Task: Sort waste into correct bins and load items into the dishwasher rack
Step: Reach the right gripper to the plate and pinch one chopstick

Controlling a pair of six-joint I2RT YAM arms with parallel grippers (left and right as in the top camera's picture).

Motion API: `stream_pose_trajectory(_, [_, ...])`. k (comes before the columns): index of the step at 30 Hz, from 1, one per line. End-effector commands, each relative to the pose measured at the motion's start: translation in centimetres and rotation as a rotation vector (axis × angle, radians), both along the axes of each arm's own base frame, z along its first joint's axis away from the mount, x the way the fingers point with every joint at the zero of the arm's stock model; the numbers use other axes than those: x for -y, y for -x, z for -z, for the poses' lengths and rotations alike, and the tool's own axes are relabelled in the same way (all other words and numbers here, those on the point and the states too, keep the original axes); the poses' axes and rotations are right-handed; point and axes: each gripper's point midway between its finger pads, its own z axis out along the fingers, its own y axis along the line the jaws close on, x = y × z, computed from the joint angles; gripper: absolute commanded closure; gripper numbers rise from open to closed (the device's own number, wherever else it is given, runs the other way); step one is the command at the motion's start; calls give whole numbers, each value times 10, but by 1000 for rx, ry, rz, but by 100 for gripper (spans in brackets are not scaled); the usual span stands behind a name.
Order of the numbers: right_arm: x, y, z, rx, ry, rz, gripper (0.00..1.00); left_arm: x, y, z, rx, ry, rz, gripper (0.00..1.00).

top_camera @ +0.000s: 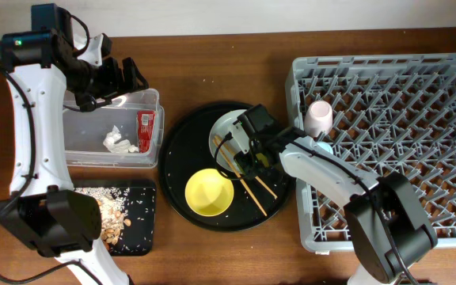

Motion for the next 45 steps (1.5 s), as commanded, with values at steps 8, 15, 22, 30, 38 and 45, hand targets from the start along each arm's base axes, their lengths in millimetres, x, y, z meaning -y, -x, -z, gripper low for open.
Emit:
stream_pose_trajectory(8, [2,6,22,-47,29,-1,72,-1,1,-3,9,-2,-2,0])
stream_pose_trajectory(15, [-3,-1,14,-24,14,0,82,-1,1,-3,9,-2,-2,0])
stream_pose_trajectory(22, [-16,-32,-52,57,-35,12,90,-1,1,-3,9,-2,-2,0])
stream_pose_trajectory(30, [4,-12,-49,-67,35,28,58,-1,1,-3,9,-2,-2,0])
stream_pose_trajectory(38, [6,0,15,-92,51,17,58,-1,1,-3,9,-2,-2,0])
stream_pose_trajectory(45, [3,-5,15,-70,38,17,71,-1,1,-3,9,-2,-2,0])
